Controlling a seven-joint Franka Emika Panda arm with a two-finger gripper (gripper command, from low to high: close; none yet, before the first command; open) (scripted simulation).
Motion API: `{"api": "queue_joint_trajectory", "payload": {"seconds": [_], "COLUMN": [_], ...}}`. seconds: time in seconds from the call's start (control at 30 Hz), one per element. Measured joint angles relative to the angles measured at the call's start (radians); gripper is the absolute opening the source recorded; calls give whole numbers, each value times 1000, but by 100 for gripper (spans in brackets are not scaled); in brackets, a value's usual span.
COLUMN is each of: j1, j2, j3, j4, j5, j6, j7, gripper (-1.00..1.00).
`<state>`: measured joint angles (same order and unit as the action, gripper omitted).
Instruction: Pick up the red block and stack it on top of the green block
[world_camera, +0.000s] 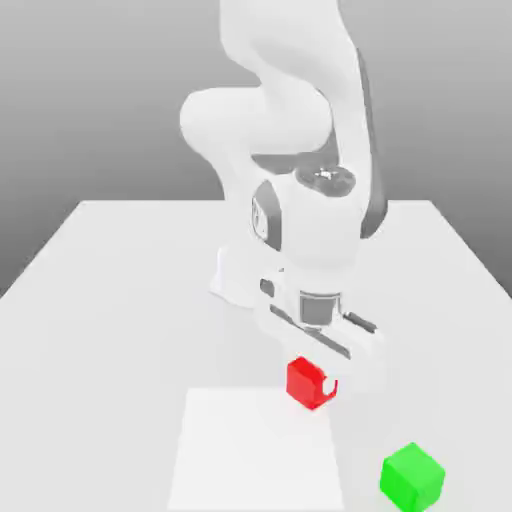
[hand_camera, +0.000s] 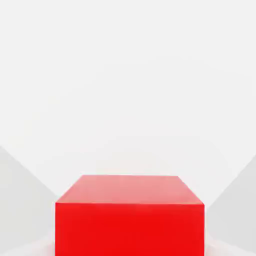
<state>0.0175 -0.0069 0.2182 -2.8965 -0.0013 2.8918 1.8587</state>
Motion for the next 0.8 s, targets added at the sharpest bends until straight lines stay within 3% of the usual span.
{"api": "queue_joint_trajectory", "payload": {"seconds": [0.13,0.5,0.67,0.7,0.8], "j1": [34,66,93,102,102], "j2": [-41,157,306,334,334], "j3": [-10,51,25,14,14], "j4": [56,447,512,514,514], "j5": [17,-79,-155,-170,-170], "j6": [-100,-301,-220,-195,-195], "j7": [-106,-584,-610,-600,-600], "gripper": [-100,-100,-100,100,100]}}
